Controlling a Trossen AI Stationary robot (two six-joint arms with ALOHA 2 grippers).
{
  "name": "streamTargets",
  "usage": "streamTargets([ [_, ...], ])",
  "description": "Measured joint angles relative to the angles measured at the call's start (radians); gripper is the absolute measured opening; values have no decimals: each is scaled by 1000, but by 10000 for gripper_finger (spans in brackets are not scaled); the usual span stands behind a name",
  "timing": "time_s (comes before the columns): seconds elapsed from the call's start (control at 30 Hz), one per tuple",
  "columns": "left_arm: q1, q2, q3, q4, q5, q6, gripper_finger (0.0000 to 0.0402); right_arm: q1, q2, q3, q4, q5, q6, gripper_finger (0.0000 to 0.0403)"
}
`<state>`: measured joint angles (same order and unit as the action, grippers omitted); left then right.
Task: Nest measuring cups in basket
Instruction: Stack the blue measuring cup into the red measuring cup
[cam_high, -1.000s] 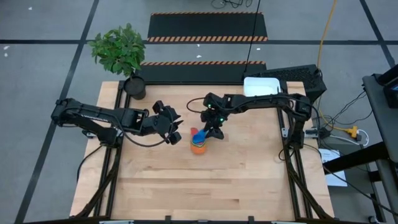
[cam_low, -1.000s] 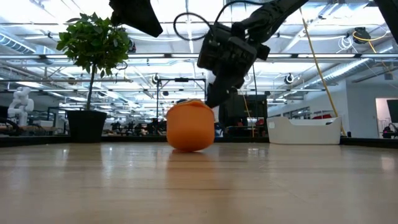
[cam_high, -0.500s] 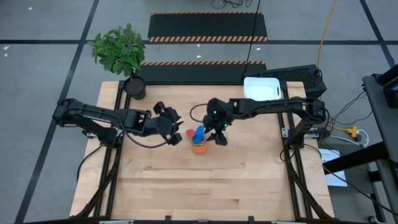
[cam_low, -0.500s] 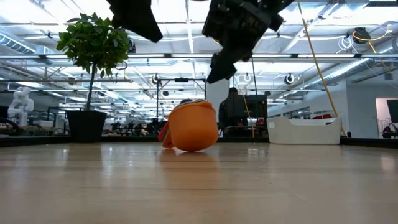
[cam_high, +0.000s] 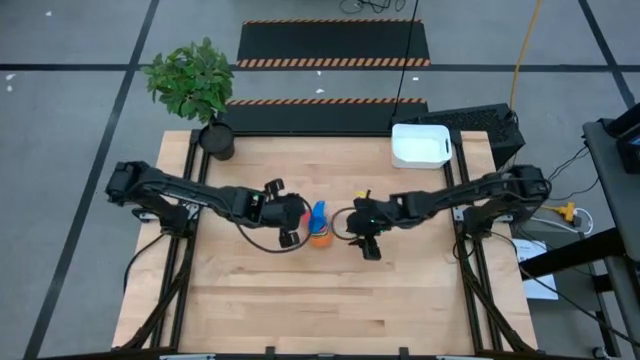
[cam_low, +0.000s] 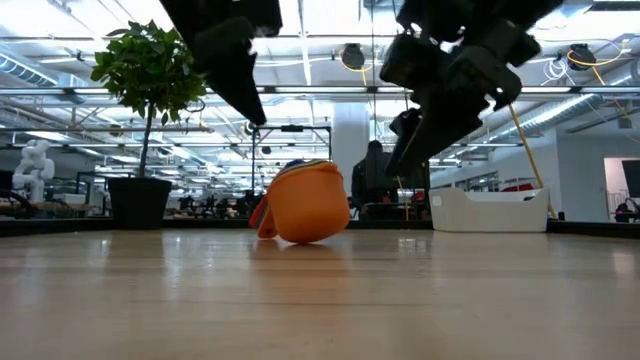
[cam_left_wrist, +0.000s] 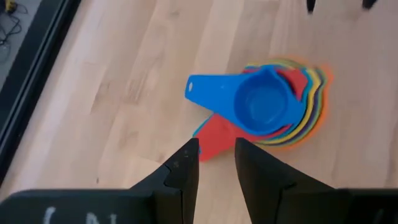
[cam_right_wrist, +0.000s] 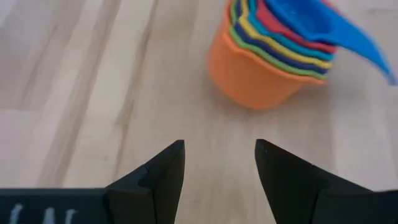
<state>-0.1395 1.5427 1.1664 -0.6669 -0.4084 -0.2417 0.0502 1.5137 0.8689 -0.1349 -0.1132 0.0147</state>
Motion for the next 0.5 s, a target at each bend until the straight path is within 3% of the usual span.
streamTargets([
  [0.13, 15, 39, 0, 45, 0, 31, 108, -11, -25, -83, 127, 13, 1, 188],
  [0.5, 46, 100, 3, 198, 137, 162, 108, -24, -18, -94, 177, 8, 66, 187],
])
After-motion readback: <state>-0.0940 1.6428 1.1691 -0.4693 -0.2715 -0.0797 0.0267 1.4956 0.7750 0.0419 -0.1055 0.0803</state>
